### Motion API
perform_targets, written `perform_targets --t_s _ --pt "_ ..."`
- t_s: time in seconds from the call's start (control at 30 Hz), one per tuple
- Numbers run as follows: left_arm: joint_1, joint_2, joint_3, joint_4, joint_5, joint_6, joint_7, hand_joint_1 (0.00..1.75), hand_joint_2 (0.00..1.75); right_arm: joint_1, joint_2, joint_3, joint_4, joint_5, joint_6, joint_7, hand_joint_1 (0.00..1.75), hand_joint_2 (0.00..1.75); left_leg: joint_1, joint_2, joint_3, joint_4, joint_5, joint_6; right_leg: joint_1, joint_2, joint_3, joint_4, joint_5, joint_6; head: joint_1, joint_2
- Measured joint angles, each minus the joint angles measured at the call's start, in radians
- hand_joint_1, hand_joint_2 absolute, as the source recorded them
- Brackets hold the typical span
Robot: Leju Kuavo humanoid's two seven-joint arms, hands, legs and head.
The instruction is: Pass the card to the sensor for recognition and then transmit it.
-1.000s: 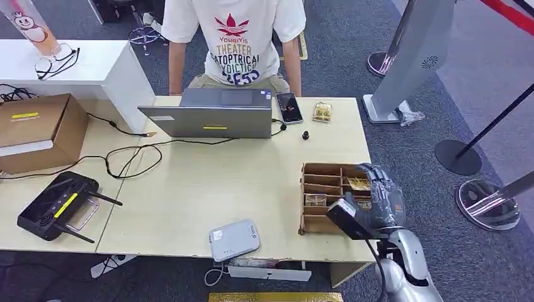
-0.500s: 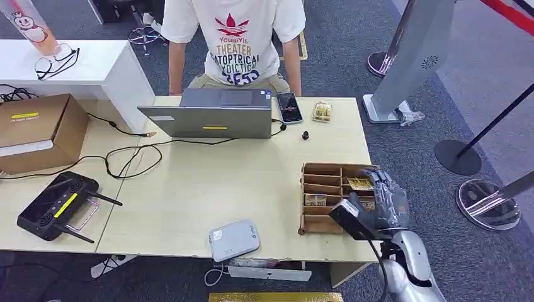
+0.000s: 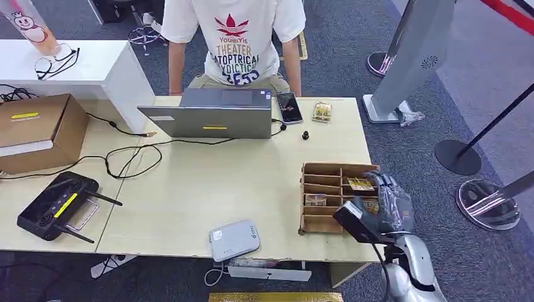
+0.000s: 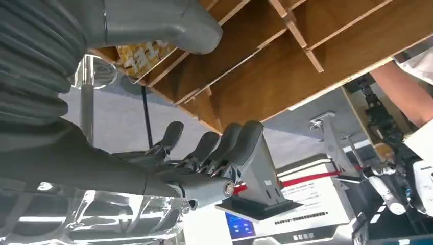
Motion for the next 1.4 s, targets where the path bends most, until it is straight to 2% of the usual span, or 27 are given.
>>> perform_targets --t_s 0.2,0.27,0.3,0.37,0.57,1.03,1.13,1.17,1.27,1.4 --pt "-0.001 0.0 0.0 0.0 -0.001 0.0 0.0 0.0 0.0 0.006 0.0 -0.004 0.0 0.001 0.0 0.003 0.84 1.75 0.0 0.0 0.0 0.0 0.0 0.0 0.0 0.0 0.0 0.0 0.0 0.0 0.0 0.0" --pt "-0.001 0.0 0.0 0.0 -0.001 0.0 0.0 0.0 0.0 0.007 0.0 -0.005 0.0 0.001 0.001 0.003 1.1 1.75 0.0 0.0 0.0 0.0 0.0 0.0 0.0 0.0 0.0 0.0 0.0 0.0 0.0 0.0" --pt "-0.001 0.0 0.0 0.0 -0.001 0.0 0.0 0.0 0.0 0.007 0.0 -0.005 0.0 0.001 0.001 0.003 1.1 1.75 0.0 0.0 0.0 0.0 0.0 0.0 0.0 0.0 0.0 0.0 0.0 0.0 0.0 0.0" --pt "-0.001 0.0 0.0 0.0 -0.001 -0.001 0.0 0.0 0.0 0.008 0.0 -0.007 0.0 0.001 0.002 0.003 1.29 1.75 0.0 0.0 0.0 0.0 0.0 0.0 0.0 0.0 0.0 0.0 0.0 0.0 0.0 0.0" --pt "-0.001 0.001 0.0 0.0 0.007 -0.001 0.0 0.0 0.0 -0.005 0.0 -0.008 0.009 0.002 0.019 -0.005 1.48 1.75 0.0 0.0 0.0 0.0 0.0 0.0 0.0 0.0 0.0 0.0 0.0 0.0 0.0 0.0" --pt "0.002 0.002 0.002 0.0 0.021 0.002 -0.013 0.0 0.0 -0.06 0.002 0.002 0.06 -0.001 0.033 -0.021 1.5 1.75 0.0 0.0 0.0 0.0 0.0 0.0 0.0 0.0 0.0 0.0 0.0 0.0 0.0 0.0" --pt "0.002 0.002 0.002 0.0 0.021 0.001 -0.018 0.0 0.0 -0.065 0.002 0.003 0.068 -0.003 0.032 -0.024 1.4 1.75 0.0 0.0 0.0 0.0 0.0 0.0 0.0 0.0 0.0 0.0 0.0 0.0 0.0 0.0" --pt "0.002 0.002 0.002 0.0 0.021 0.0 -0.019 0.0 0.0 -0.066 0.002 0.003 0.071 -0.004 0.031 -0.025 1.31 1.75 0.0 0.0 0.0 0.0 0.0 0.0 0.0 0.0 0.0 0.0 0.0 0.0 0.0 0.0" --pt "0.003 0.003 0.002 0.0 0.021 -0.001 -0.021 0.0 0.0 -0.066 0.002 0.004 0.075 -0.016 0.029 -0.026 0.38 1.75 0.0 0.0 0.0 0.0 0.0 0.0 0.0 0.0 0.0 0.0 0.0 0.0 0.0 0.0" --pt "0.003 0.003 0.002 0.0 0.016 -0.005 -0.023 0.0 0.0 -0.062 0.002 0.004 0.074 -0.017 0.024 -0.026 0.26 1.75 0.0 0.0 0.0 0.0 0.0 0.0 0.0 0.0 0.0 0.0 0.0 0.0 0.0 0.0"
